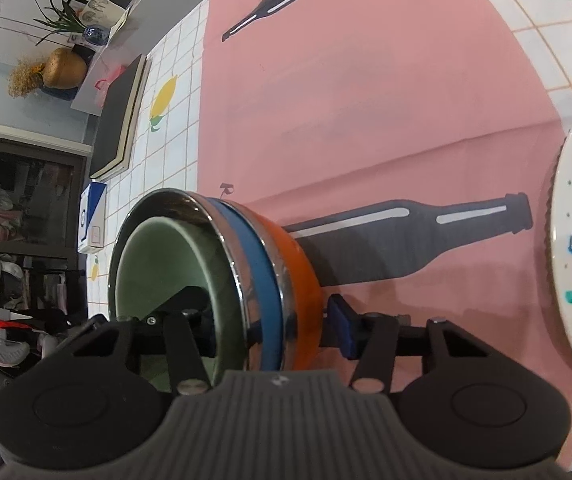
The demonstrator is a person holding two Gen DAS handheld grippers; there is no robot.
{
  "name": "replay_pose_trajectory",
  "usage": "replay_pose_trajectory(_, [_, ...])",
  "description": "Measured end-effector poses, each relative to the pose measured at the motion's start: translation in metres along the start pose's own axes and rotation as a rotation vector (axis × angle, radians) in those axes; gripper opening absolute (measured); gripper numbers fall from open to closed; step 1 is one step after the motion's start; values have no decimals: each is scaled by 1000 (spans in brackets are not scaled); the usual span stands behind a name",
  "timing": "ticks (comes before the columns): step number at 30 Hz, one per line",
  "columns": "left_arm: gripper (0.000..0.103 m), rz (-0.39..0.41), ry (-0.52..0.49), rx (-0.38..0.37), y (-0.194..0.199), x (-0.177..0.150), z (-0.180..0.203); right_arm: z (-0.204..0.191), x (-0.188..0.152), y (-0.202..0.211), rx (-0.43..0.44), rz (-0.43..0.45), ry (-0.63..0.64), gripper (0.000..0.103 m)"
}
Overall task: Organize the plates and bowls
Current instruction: 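Lift the bowl stack with both grippers and carry it over the Fruity plate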
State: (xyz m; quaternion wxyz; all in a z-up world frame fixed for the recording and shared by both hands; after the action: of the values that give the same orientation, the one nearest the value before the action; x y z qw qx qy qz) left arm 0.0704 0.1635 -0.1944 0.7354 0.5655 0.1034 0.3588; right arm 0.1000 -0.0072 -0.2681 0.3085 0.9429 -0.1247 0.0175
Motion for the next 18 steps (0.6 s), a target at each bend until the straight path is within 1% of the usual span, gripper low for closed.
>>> replay_pose_trajectory(2, [58,3,-4,-5,0,0,1,0,0,0,6,1,2,50])
replay_pose_trajectory(8, [57,6,-10,-5,1,0,2,0,0,0,4,0,8,48])
replay_pose_trajectory(13, [54,8,-29,1,3,1,4,1,2,1,8,1,-12,48])
replay_pose_trajectory(18, [54,17,-50,7,6,0,7,1,2,2,8,2,-13,47])
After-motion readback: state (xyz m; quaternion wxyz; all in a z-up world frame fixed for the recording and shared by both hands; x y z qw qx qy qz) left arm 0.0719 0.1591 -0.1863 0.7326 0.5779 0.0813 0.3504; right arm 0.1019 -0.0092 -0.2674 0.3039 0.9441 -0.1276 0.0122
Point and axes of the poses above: each gripper's, at about its wrist camera, not at the fingertips, and y roughly against the way its jaws point, z to its right, x to its top, the point moved 6 cm from there along -y, roughly the way its jaws point, and after that the axes turned 14 degrees about x, right-handed, at the moved point
